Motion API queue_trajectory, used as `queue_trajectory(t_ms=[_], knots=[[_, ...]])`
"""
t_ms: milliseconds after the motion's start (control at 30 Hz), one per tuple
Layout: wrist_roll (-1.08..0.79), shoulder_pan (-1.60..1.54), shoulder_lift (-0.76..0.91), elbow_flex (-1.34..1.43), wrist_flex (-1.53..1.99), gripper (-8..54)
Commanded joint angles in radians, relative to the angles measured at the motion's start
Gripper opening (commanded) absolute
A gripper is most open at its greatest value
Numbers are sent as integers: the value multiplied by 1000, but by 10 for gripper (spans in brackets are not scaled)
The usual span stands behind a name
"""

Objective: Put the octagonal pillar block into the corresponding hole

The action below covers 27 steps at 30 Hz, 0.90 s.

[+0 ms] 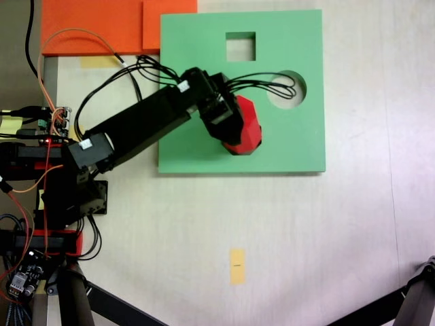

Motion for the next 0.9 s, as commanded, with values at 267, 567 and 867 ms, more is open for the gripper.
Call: queue_trajectory(t_ms=[267, 567, 867], knots=[[-133, -14, 32, -17, 81, 215], [-89, 12, 31, 25, 80, 246], [-89, 67, 54, 123, 52, 393]])
